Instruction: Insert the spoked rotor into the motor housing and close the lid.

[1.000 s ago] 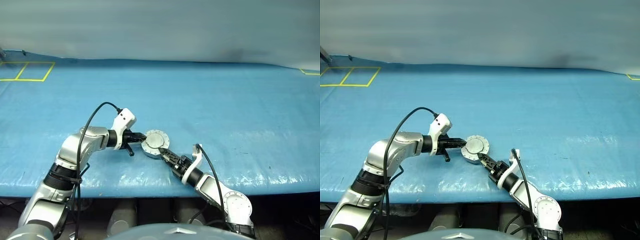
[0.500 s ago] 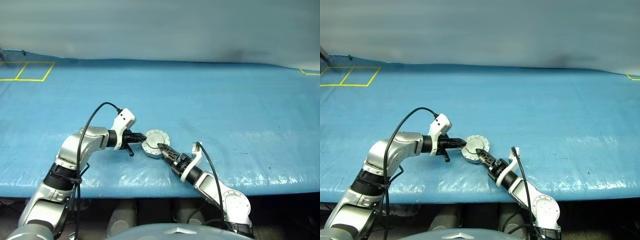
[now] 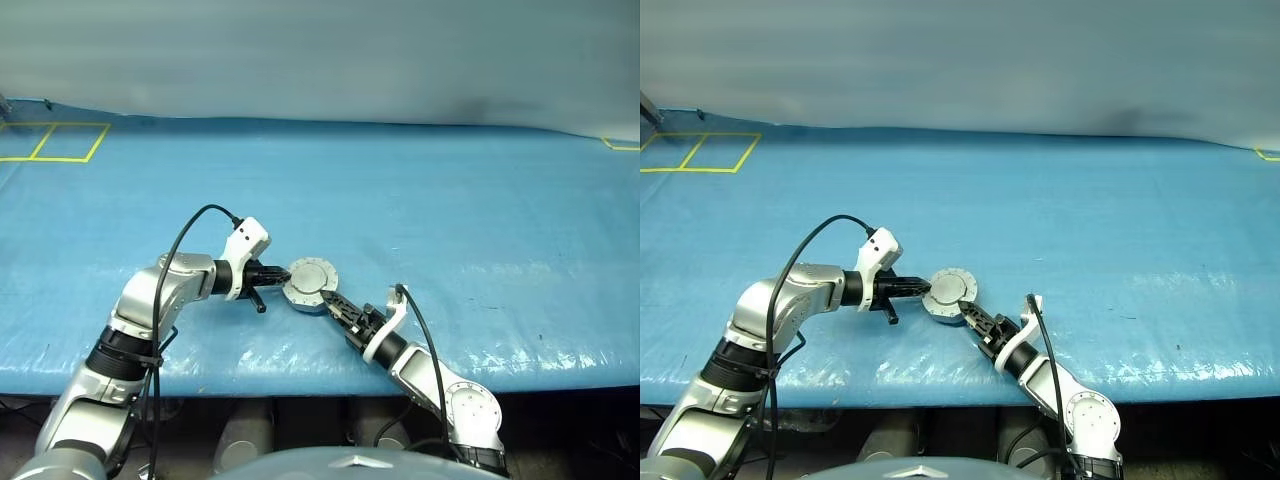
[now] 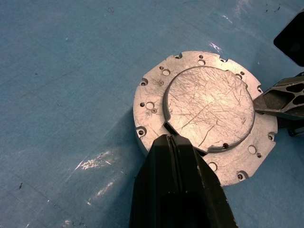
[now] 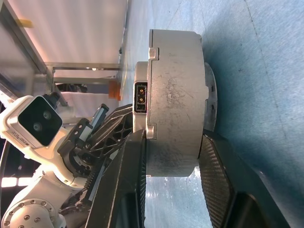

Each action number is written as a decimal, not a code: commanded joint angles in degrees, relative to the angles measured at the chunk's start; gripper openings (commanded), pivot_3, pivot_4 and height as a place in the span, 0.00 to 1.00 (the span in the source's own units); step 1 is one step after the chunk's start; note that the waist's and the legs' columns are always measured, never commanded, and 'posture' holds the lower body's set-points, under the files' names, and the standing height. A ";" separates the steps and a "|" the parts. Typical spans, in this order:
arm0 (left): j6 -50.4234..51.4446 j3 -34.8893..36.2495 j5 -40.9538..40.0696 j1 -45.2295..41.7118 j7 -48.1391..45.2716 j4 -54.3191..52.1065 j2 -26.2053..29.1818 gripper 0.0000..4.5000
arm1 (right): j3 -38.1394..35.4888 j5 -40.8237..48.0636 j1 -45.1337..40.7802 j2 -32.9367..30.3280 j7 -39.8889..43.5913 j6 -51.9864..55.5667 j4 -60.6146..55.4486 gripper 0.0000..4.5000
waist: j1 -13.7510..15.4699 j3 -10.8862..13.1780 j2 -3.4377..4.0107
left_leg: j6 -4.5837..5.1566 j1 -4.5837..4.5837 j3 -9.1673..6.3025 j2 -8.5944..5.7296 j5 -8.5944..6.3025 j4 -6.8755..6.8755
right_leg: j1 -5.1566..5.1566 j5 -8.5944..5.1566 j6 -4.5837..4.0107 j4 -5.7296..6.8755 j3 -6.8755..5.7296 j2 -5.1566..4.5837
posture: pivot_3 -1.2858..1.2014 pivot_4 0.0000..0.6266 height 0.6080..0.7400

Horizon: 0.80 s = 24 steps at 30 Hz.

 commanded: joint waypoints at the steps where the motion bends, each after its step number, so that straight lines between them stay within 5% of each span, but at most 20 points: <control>1: 1.14 -2.82 -0.19 1.29 -0.58 0.76 -0.86 0.00 | 0.36 -0.12 -0.08 0.07 -0.52 0.06 -0.01 0.27 | 0.00 0.00 0.00 | 0.00 0.00 0.00 0.00 0.00 0.00 | 0.00 0.00 0.00 0.00 0.00 0.00 | 0.52 0.24 1.00; 6: 1.08 0.65 -1.74 2.12 0.50 -1.10 -1.43 0.00 | 0.50 0.27 0.13 0.19 -0.62 0.20 -0.37 0.27 | -0.04 0.00 0.01 | 0.00 -0.01 0.00 0.00 0.00 0.00 | 0.00 0.00 0.00 -0.02 0.00 0.00 | 0.52 0.24 1.00; 11: 2.90 12.49 -9.22 6.78 3.50 -7.50 -4.94 0.00 | -0.16 1.51 1.07 0.19 -1.21 -0.38 -1.94 0.27 | -0.28 0.11 0.02 | 0.01 -0.21 0.01 0.02 0.01 -0.09 | -0.02 0.00 0.00 0.00 0.01 0.00 | 0.52 0.24 1.00; 20: 8.60 33.51 -27.20 20.66 20.46 -15.14 -21.85 0.00 | -2.10 5.68 -2.87 1.09 -2.77 -4.04 -5.35 0.27 | -0.26 0.31 0.05 | 0.05 -0.30 0.03 0.00 -0.02 -0.15 | -0.09 -0.02 -0.02 -0.09 -0.03 0.01 | 0.52 0.24 1.00; 24: 8.22 37.43 -32.51 23.21 28.97 -14.41 -28.97 0.20 | -2.24 6.38 -7.96 1.99 -3.97 -5.31 -4.57 0.27 | -0.16 0.76 -0.08 | 0.04 -0.35 0.01 0.00 -0.02 0.07 | -0.08 -0.01 0.00 0.02 -0.05 0.04 | 0.52 0.24 1.00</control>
